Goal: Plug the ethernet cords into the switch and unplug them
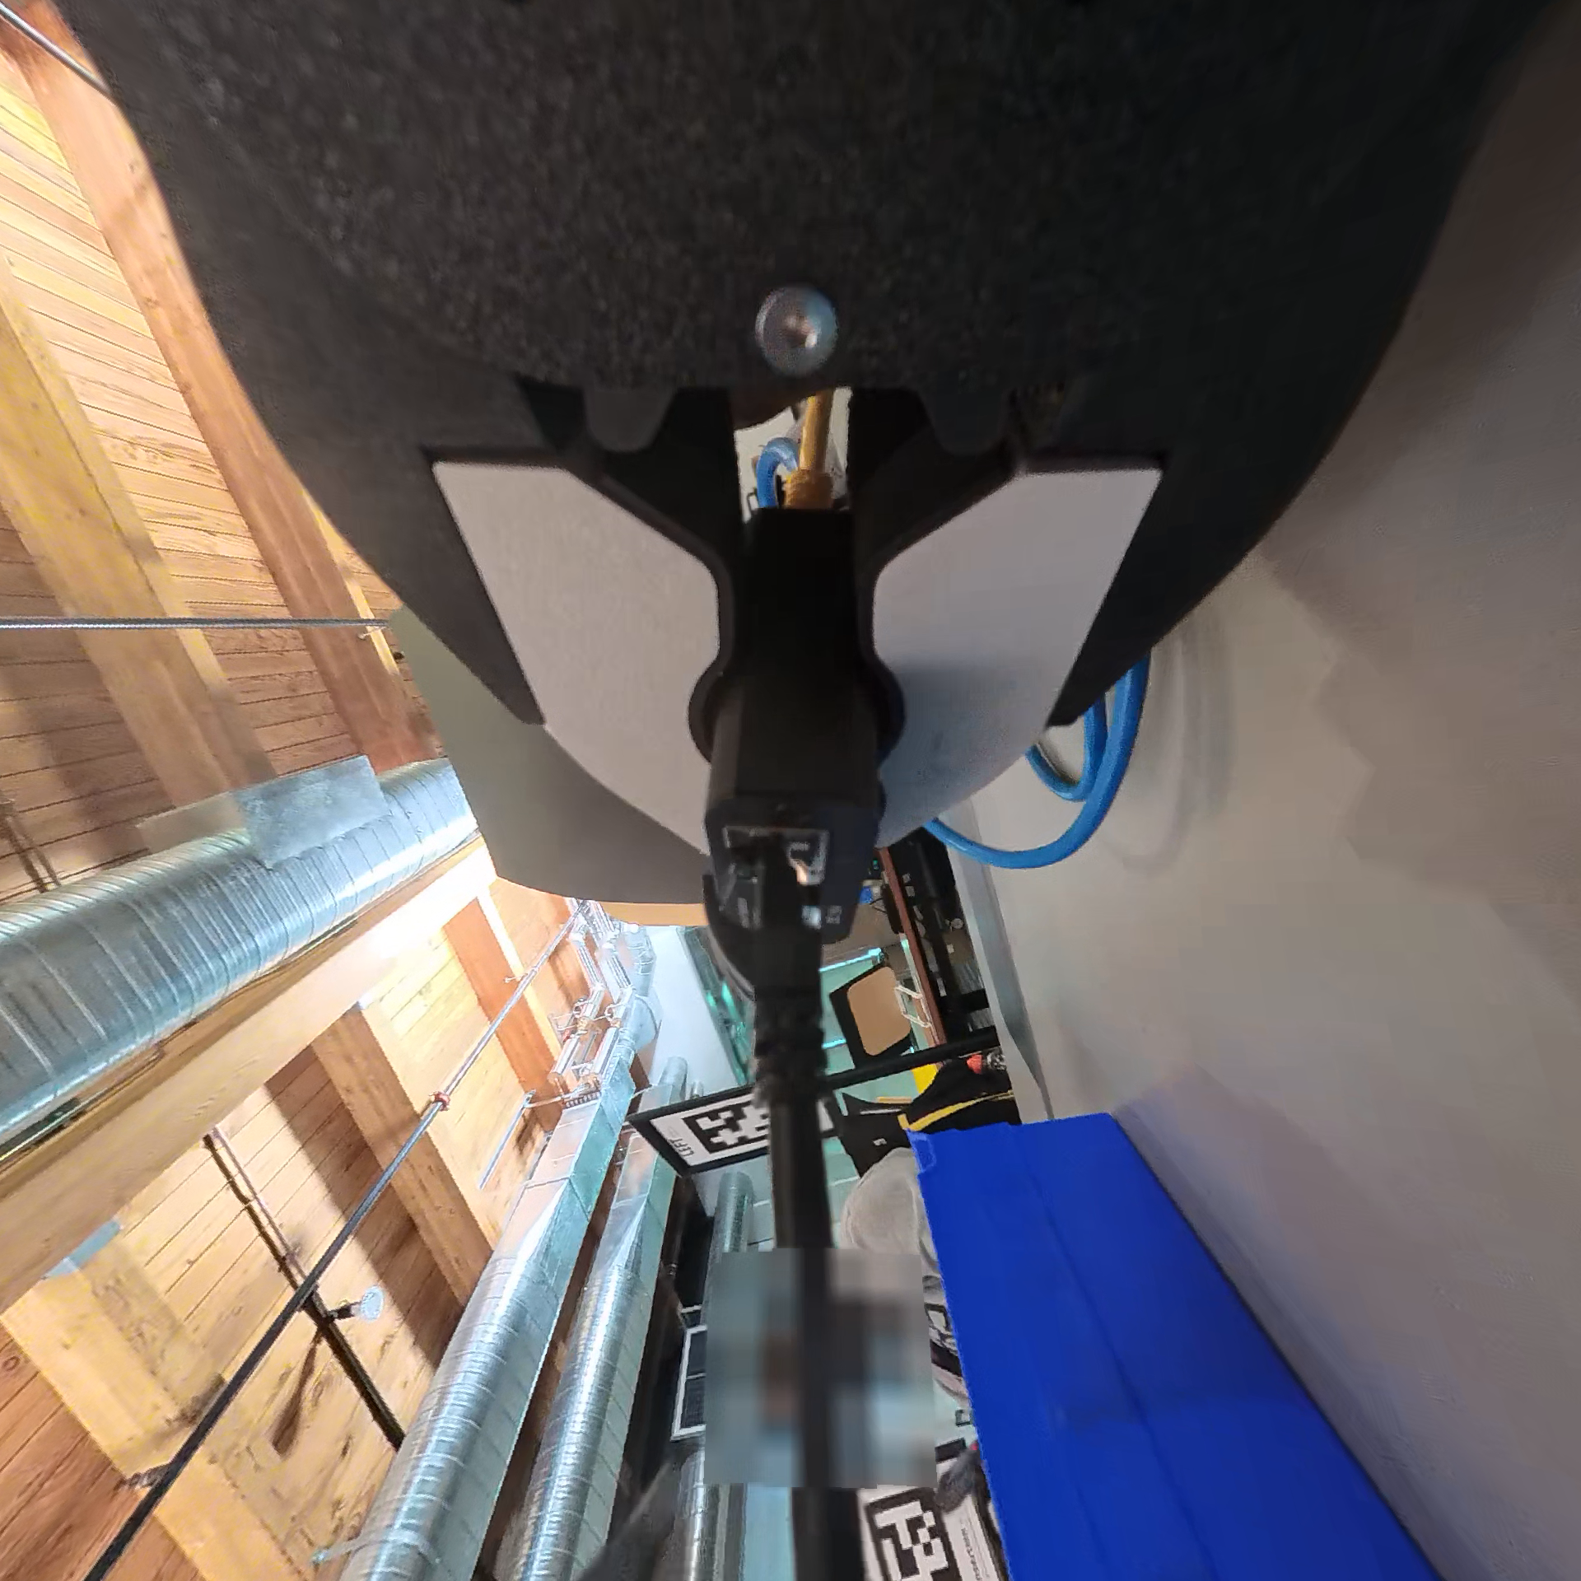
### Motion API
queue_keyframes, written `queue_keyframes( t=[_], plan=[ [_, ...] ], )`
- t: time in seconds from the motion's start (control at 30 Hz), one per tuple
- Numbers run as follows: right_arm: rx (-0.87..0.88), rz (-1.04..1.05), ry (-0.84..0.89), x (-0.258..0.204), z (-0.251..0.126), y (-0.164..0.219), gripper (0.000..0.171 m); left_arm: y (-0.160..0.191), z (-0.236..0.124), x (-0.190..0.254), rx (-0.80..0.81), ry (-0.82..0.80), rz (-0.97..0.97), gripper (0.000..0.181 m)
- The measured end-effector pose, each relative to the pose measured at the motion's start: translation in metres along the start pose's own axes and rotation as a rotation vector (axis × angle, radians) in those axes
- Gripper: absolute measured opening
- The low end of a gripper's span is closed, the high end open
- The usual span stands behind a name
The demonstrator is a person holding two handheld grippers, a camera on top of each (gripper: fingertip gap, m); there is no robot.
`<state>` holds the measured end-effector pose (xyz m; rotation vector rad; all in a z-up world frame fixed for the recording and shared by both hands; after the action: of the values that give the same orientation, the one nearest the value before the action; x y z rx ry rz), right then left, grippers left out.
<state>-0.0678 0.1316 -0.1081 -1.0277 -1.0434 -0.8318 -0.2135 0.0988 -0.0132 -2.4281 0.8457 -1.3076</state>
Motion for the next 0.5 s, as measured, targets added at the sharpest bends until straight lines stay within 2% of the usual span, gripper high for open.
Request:
queue_keyframes(
  t=[0.07,0.13,0.17,0.33,0.4,0.5],
  plan=[
    [0.000,0.003,0.010,0.002,-0.002,0.000,0.026,-0.013,0.021,-0.019,-0.019,-0.058,-0.015,0.053],
    [-0.003,0.014,0.015,0.005,-0.003,0.001,0.026,-0.017,0.039,-0.034,-0.109,-0.163,0.025,0.051],
    [0.000,0.023,0.016,0.006,-0.003,0.001,0.026,-0.017,0.048,-0.035,-0.160,-0.156,0.042,0.049],
    [0.019,0.028,-0.009,0.006,-0.002,-0.001,0.026,-0.025,0.064,-0.033,-0.195,0.089,-0.011,0.023],
    [0.037,0.044,-0.018,0.007,-0.003,-0.003,0.026,-0.025,0.066,-0.034,-0.196,0.219,-0.080,0.032],
    [0.042,0.036,-0.012,0.008,-0.004,-0.004,0.026,-0.021,0.073,-0.038,-0.213,0.343,-0.156,0.032]
  ],
)
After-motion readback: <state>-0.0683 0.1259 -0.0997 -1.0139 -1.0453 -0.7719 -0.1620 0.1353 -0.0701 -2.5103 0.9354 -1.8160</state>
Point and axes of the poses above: each gripper's, where its closed fingertips meet, z out along the fingers, y out of its underside, x = y × z across the jaws, the point moved 7 cm from there along -z, back along the fingers, and after that the axes turned 15 degrees about -x, right-handed, at the moved point
